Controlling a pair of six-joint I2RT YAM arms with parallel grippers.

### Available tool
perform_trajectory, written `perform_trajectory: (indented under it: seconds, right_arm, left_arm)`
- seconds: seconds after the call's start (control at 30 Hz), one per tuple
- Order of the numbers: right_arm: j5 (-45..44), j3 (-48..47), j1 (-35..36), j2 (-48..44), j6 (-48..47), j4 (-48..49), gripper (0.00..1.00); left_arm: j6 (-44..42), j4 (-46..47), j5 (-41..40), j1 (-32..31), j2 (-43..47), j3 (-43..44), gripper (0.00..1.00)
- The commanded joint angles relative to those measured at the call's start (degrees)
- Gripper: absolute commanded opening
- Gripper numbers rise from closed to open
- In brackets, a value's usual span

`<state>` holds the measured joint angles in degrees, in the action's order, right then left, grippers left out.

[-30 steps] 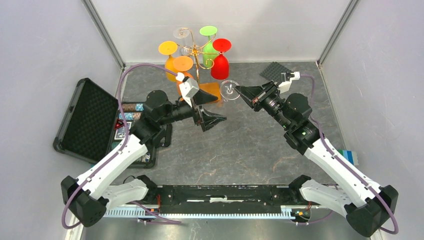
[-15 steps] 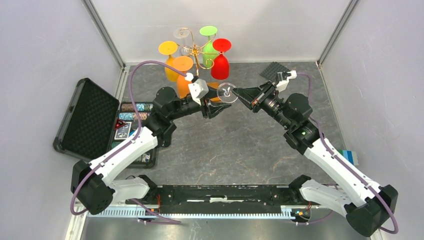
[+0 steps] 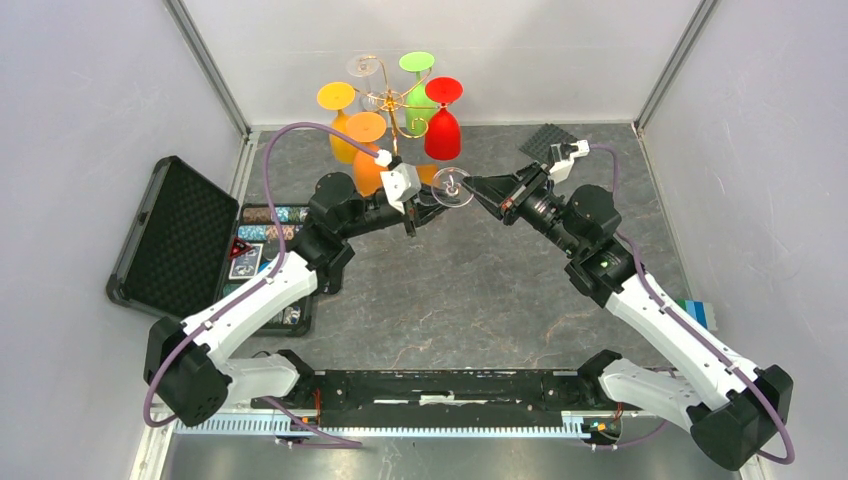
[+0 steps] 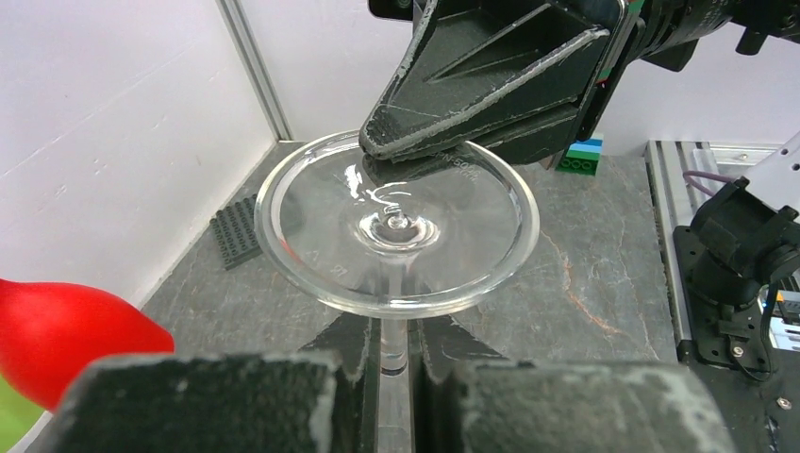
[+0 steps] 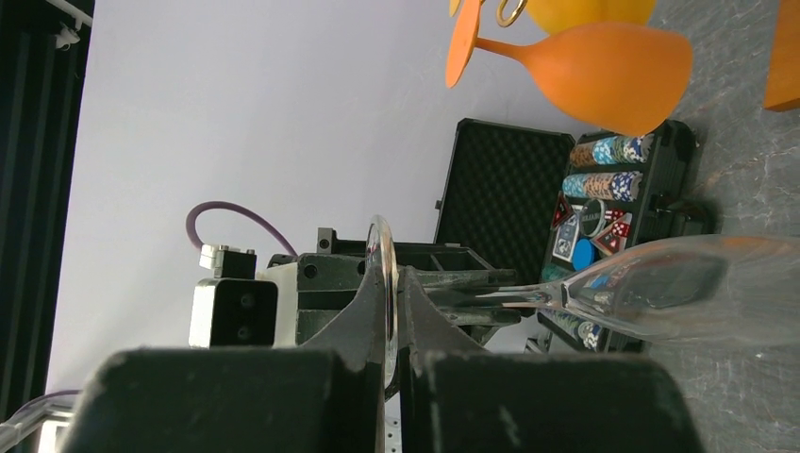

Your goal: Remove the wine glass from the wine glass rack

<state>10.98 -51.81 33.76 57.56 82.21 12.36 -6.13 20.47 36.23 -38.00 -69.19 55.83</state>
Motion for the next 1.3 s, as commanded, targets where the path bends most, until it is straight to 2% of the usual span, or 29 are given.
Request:
perform_trajectory:
  seconds: [0.0,0.03,0.13,0.2,0.27,0.33,0.47,0.57,0.67,0.77,1.0,1.2,1.27]
  right_arm:
    - [-0.21,-1.71,0.16,0.32,-0.44,4.68,0.01]
    - [-0.38,-1.56,0.1,0.3,-0.95,4.69,0.08]
    - [-1.59,-0.37,0.06,-0.14,-5.17,6.08,0.49]
    - [-2.97,0.77,0.08,-0.75,-7.55,5.37,0.68]
    - [-3.96,3.0,-0.25,-1.49,-9.15,5.99,0.8]
    - [-4.35,6.41,-0.52,-2.55,-10.22,8.25,0.86]
    - [-5.01,12.75,-0.92,-5.93,-14.79,12.43,0.92]
    - [-6.8,19.74,-0.97,-11.27,-21.77,20.6,0.95]
    - [-10.56,25.43,-0.97,-17.2,-24.88,21.48,0.97]
    - [-12.06,29.47,-0.97,-21.05,-25.34,22.73,0.98]
    - [-2.17,32.3,-0.96,-18.81,-18.98,38.93,0.97]
    - [5.92,28.73,-0.33,-12.34,-11.89,50.4,0.83]
    - [7.01,28.22,0.01,-10.62,-10.09,54.8,0.81]
  left_arm:
    - [-0.64,1.44,2.21,-0.5,-0.61,1.3,0.02]
    - [0.32,2.03,1.76,-0.5,-0.64,1.33,0.02]
    - [4.02,4.03,-1.41,-0.5,-0.03,1.21,0.02]
    - [8.32,5.45,-4.37,-0.5,0.46,1.04,0.02]
    - [12.44,5.81,-7.4,-0.5,1.03,1.36,0.02]
    - [16.45,5.81,-10.8,-0.5,1.41,1.72,0.02]
    - [24.27,4.95,-19.21,-0.5,2.84,2.17,0.02]
    - [29.78,3.22,-26.29,-0.5,4.41,3.03,0.02]
    - [36.18,-2.24,-33.81,-0.5,5.87,5.68,0.02]
    - [42.41,-3.34,-38.08,-0.5,7.65,6.24,0.02]
    - [55.21,-2.77,-43.37,-0.5,11.3,5.22,0.02]
    - [60.33,3.05,-44.94,-0.5,12.94,2.49,0.02]
    - [60.74,3.77,-44.71,-0.5,12.87,2.35,0.02]
